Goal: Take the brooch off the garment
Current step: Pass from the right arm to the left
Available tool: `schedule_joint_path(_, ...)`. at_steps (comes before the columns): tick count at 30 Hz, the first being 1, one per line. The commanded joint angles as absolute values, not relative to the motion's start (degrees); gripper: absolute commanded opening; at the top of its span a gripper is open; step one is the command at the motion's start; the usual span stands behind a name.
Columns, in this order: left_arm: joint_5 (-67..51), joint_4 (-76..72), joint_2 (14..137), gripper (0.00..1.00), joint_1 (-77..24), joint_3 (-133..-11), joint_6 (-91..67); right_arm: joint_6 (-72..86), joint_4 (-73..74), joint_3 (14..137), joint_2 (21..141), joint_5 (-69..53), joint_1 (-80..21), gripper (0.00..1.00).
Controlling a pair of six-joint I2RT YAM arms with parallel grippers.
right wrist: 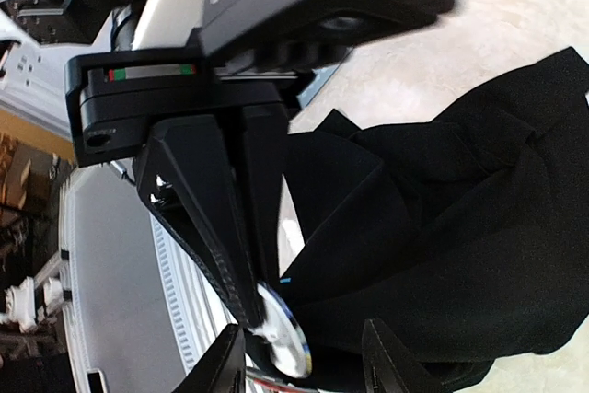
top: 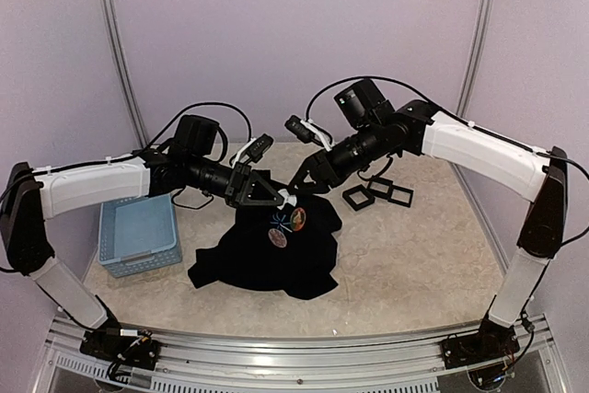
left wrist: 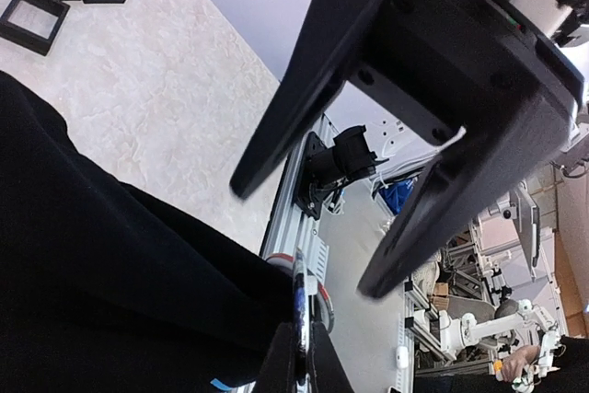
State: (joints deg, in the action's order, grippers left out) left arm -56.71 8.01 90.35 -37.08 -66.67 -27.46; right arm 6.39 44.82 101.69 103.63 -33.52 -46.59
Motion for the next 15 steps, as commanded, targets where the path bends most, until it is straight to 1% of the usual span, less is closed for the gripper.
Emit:
schedule_joint_path(1,-54.93,6.02,85.96,0.00,-34.88,-65.24,-30.53,18.73,23.80,90.65,93.66,-32.58,-42.70,0.52)
schedule_joint_path(5,-53.70,3.10,83.38,0.00,-33.13,-65.04,-32.74,29.18,5.12,79.31,86.75,-31.15,-41.48,0.63)
schedule_joint_path(8,-53.62,-2.73,81.54,0.00,-31.88,-63.64,-36.98,35.06,-4.83,74.35,84.94,-31.77,-41.49,0.69)
schedule_joint_path(12,-53.81,-10.14,80.15,0.00,-30.65,-62.26,-41.64,40.22,-12.78,71.56,86.06,-34.39,-41.61,0.72)
schedule_joint_path(15,-54.86,-13.59,80.28,0.00,-30.28,-62.22,-43.86,40.26,-12.87,73.01,88.22,-36.48,-42.12,0.72)
